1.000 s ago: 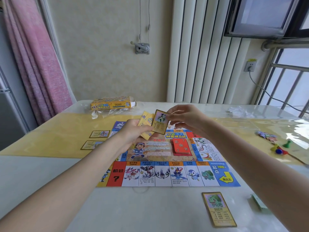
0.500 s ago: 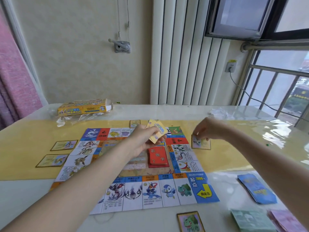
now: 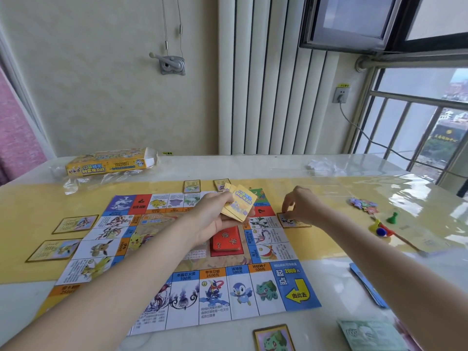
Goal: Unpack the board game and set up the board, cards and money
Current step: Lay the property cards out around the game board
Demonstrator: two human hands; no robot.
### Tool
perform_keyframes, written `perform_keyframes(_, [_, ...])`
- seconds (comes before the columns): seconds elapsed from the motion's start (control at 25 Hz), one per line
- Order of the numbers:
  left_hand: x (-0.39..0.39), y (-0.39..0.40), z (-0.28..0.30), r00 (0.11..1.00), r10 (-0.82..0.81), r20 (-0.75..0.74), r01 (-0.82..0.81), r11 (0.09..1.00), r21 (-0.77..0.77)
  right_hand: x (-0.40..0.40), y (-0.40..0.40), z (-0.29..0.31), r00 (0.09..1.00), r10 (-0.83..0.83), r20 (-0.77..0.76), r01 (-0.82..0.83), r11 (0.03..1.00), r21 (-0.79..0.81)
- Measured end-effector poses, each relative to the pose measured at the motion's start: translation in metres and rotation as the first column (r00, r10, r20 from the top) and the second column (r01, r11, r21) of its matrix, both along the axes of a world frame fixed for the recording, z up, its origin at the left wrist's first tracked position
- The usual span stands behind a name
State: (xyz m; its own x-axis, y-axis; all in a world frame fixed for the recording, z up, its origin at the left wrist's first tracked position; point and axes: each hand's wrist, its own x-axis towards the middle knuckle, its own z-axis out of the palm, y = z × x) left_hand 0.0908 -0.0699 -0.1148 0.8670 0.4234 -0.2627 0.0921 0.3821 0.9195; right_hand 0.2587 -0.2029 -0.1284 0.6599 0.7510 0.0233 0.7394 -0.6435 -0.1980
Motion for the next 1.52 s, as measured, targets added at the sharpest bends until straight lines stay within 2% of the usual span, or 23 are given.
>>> perform_keyframes(0.08, [-0.001,0.002,-0.002,1.000,0.014,0.004,-0.014,1.000,0.002,-0.002,0.000,0.001,0.999,-0.015,0.032,0.013,0.998,0.069])
perform_keyframes(0.12, [-0.001,0.003,-0.003,0.999,0.035,-0.004,-0.035,0.999,0.017,-0.007,0.001,0.004,1.000,-0.026,0.004,0.025,0.986,0.167])
perform_keyframes(0.2, [-0.002,0.003,-0.003,0.997,0.080,-0.019,-0.079,0.995,0.068,-0.022,0.007,0.019,0.974,0.014,-0.228,0.076,0.922,0.380])
perform_keyframes(0.24, [-0.003,0.002,-0.003,0.996,0.089,-0.016,-0.087,0.992,0.091,-0.033,0.011,0.027,0.919,0.083,-0.386,0.098,0.899,0.427])
perform_keyframes(0.32, [-0.006,0.001,-0.002,0.996,0.089,0.006,-0.089,0.987,0.132,-0.051,0.017,0.039,0.797,0.164,-0.582,0.122,0.899,0.420])
perform_keyframes(0.48, [-0.021,0.007,0.001,0.986,0.168,-0.003,-0.154,0.916,0.369,-0.070,0.025,0.055,0.757,0.090,-0.647,0.251,0.875,0.415])
perform_keyframes(0.56, [-0.028,0.009,0.004,0.987,0.158,-0.011,-0.135,0.875,0.466,-0.077,0.027,0.060,0.670,0.080,-0.738,0.327,0.861,0.391])
perform_keyframes(0.68, [-0.035,0.007,0.009,0.998,0.052,-0.028,-0.034,0.893,0.449,-0.088,0.033,0.065,0.514,0.120,-0.849,0.331,0.886,0.326])
perform_keyframes(0.8, [-0.041,0.009,0.015,0.999,0.015,-0.049,0.009,0.892,0.452,-0.095,0.032,0.071,0.435,0.152,-0.888,0.335,0.888,0.316])
perform_keyframes(1.0, [-0.050,0.011,0.020,0.998,-0.051,-0.046,0.067,0.875,0.480,-0.103,0.025,0.077,0.389,0.193,-0.901,0.353,0.872,0.340])
perform_keyframes(1.08, [-0.052,0.011,0.021,0.999,-0.025,-0.046,0.045,0.855,0.517,-0.107,0.024,0.080,0.413,0.203,-0.888,0.343,0.868,0.358])
perform_keyframes(1.12, [-0.052,0.011,0.021,0.999,0.010,-0.035,0.010,0.857,0.515,-0.108,0.024,0.082,0.465,0.199,-0.863,0.343,0.858,0.383])
perform_keyframes(1.24, [-0.055,0.013,0.022,0.996,0.092,-0.003,-0.082,0.900,0.429,-0.101,0.022,0.083,0.698,0.138,-0.703,0.374,0.767,0.521])
perform_keyframes(1.28, [-0.057,0.014,0.022,0.996,0.091,-0.004,-0.081,0.907,0.413,-0.098,0.019,0.083,0.722,0.118,-0.681,0.389,0.745,0.542])
perform_keyframes(1.52, [-0.064,0.012,0.028,0.999,0.040,0.015,-0.043,0.931,0.361,-0.103,0.003,0.069,0.616,0.120,-0.779,0.391,0.812,0.433])
